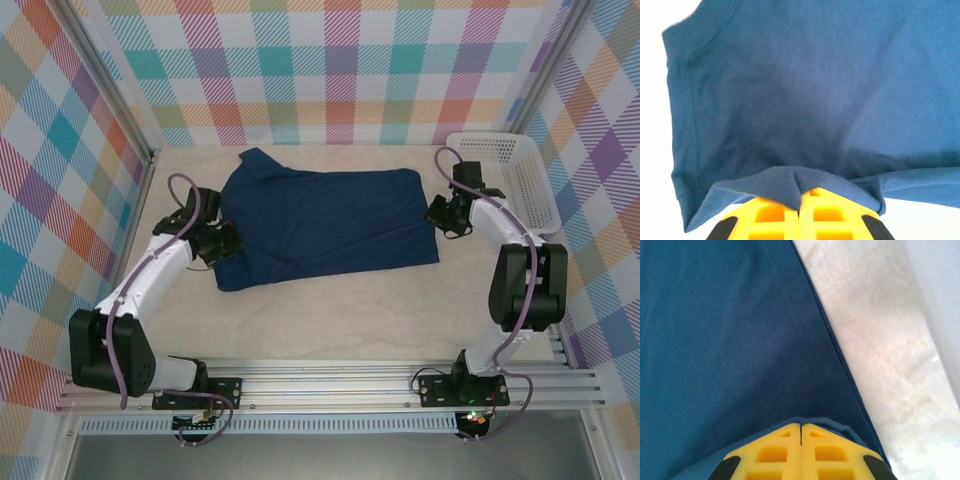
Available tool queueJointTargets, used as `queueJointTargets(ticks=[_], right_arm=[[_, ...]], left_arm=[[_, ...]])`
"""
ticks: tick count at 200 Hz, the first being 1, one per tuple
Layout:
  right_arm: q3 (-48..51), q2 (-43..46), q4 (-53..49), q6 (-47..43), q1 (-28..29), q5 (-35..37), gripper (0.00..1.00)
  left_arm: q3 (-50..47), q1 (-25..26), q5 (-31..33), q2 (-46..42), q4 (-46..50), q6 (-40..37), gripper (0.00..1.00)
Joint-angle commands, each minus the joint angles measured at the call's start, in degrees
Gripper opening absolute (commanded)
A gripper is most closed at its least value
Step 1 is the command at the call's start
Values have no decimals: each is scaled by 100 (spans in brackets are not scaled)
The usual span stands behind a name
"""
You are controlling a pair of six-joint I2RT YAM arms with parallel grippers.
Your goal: Fold the inside-out t-shirt
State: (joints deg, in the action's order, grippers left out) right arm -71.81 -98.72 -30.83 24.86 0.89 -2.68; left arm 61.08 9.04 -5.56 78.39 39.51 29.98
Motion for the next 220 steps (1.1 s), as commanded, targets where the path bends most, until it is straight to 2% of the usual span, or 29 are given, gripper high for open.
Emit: queueJointTargets(ticks=[1,75,156,220], right_arm=[[-376,-287,11,-116,86,259,0],[-585,-703,-68,-367,170,772,0],[-1078,-1212,-171,-466,300,1008,0],[-1632,-1787,-187,-548,453,1198,2]], left_arm=[[455,-195,-124,349,-167,-284,0],[1849,-320,-283,1660,-75,-525,0],[2451,-560,-472,2271,-152,-501,0],[3137,-559,-367,3409,-320,-430,0]])
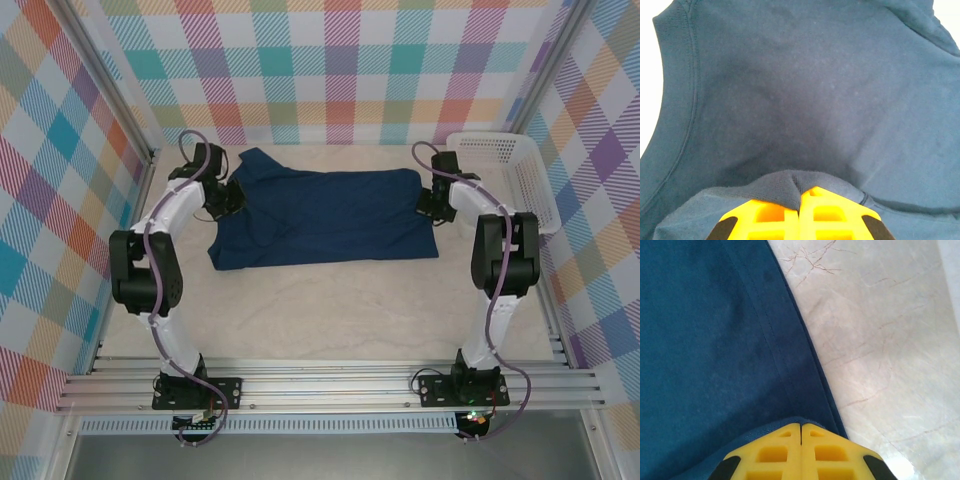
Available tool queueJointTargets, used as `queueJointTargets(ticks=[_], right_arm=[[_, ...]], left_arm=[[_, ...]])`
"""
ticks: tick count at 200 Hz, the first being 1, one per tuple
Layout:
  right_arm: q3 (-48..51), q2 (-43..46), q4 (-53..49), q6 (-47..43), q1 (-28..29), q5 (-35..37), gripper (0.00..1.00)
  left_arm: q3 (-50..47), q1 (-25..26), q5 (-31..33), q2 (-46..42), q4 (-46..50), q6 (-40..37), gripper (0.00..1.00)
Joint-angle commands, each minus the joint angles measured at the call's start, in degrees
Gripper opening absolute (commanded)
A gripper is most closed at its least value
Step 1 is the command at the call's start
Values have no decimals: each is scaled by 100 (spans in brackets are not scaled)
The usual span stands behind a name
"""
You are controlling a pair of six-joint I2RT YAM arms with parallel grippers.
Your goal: Fold the inside-out t-shirt
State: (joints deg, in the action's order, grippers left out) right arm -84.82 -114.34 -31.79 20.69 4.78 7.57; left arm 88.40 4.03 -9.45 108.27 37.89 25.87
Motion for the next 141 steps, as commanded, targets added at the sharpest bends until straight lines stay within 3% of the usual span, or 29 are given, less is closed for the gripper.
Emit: queueJointTargets(ticks=[1,54,98,124,141], right_arm=[[-341,-240,-91,-133,66,178,2],[-827,-563,-140,-516,181,447,16],[-640,-90,-258,-709,257,349,32],[207,777,59,-660,570,-257,37],[766,1260,295,-585,809,-633,40]], left_arm=[[414,-55,22,449,-159,-20,0],[1568,-67,266,1737,-99,-18,2],[2071,-69,529,1981,60,-120,31],[1662,-55,821,1445,95,-284,46],[405,-22,133,559,-544,-39,50]])
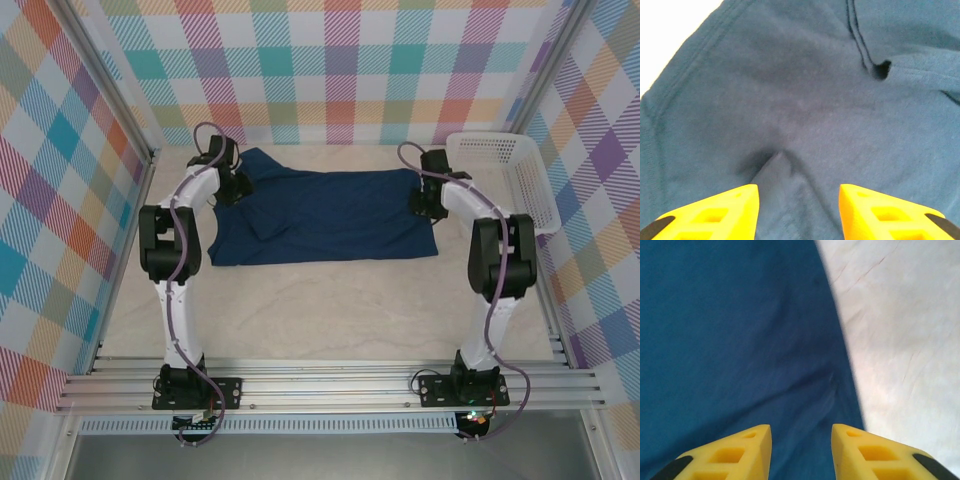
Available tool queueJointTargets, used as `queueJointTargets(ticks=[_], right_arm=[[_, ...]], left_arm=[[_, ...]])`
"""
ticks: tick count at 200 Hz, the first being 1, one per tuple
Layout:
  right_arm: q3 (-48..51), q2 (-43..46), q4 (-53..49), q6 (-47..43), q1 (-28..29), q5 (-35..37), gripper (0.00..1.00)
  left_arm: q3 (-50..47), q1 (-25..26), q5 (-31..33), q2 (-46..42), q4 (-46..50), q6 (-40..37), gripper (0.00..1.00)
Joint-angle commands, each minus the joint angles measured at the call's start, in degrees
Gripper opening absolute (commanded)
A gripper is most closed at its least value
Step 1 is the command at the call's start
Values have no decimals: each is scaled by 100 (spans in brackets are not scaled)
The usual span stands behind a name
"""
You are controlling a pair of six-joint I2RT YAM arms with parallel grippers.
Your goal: Fold the inside-out t-shirt
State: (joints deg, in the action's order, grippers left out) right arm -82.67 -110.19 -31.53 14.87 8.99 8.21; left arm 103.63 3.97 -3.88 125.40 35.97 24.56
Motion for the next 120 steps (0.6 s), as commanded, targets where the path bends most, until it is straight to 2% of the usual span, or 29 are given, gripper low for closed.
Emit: queueJointTargets(ticks=[1,16,50,120], right_arm=[[578,861,283,-7,403,-706,40],[862,1108,314,51,515,-768,41],[1074,1303,324,129,519,-1075,41],[1310,1263,465,224,533,-1232,41]], left_arm=[[-1202,-13,-471,-1209,-410,106,50],[-2198,131,-875,-1833,-942,385,53],[-3157,562,-613,-2239,-1006,251,54],[-2954,790,-648,-1523,-1092,119,51]])
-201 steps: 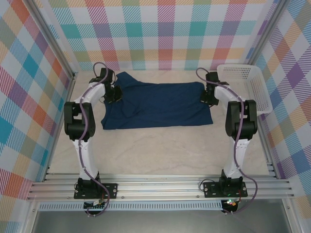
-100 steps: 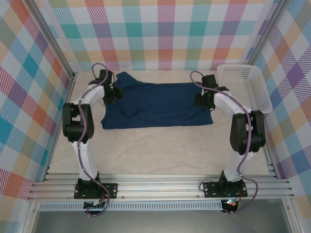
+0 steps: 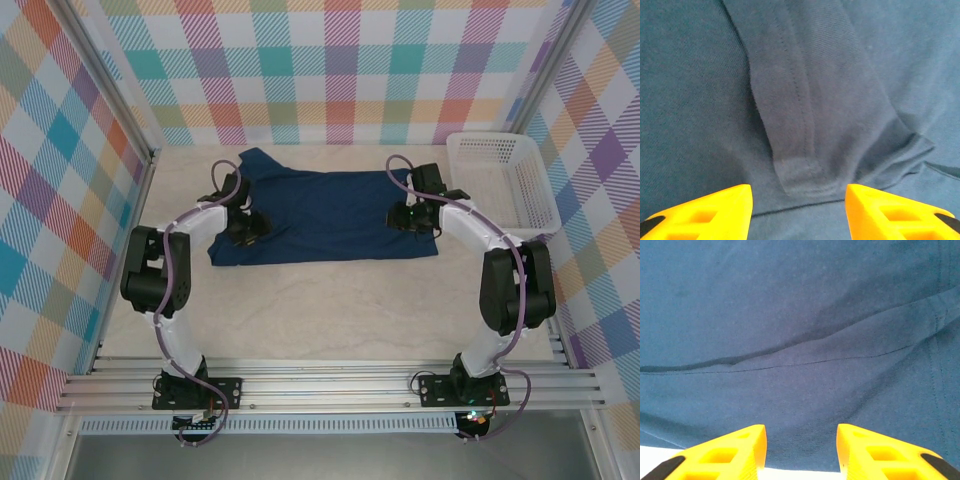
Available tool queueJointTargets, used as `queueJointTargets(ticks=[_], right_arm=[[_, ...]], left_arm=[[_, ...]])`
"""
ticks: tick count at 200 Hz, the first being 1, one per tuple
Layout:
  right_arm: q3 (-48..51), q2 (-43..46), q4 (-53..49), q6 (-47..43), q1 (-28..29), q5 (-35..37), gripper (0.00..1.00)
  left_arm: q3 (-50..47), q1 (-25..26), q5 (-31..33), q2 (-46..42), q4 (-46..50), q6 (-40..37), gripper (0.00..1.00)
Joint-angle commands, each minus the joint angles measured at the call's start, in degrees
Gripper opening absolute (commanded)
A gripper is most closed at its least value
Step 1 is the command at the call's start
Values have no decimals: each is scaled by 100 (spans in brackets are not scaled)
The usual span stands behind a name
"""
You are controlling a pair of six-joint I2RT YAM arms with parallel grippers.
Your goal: Fold the inside-out t-shirt
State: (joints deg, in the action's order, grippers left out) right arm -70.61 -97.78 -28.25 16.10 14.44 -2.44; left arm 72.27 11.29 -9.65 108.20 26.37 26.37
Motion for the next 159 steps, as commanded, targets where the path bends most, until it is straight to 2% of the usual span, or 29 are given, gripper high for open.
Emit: queueJointTargets(ticks=[1,103,159], right_arm=[[106,22,141,99,-11,-168,41],[187,-62,166,112,-11,-222,41],[197,-71,153,107,-11,-192,41]], left_arm=[[183,62,-71,208,-132,-67,50],[794,66,-126,669,-27,-108,28],[1160,66,-142,876,105,-215,9]])
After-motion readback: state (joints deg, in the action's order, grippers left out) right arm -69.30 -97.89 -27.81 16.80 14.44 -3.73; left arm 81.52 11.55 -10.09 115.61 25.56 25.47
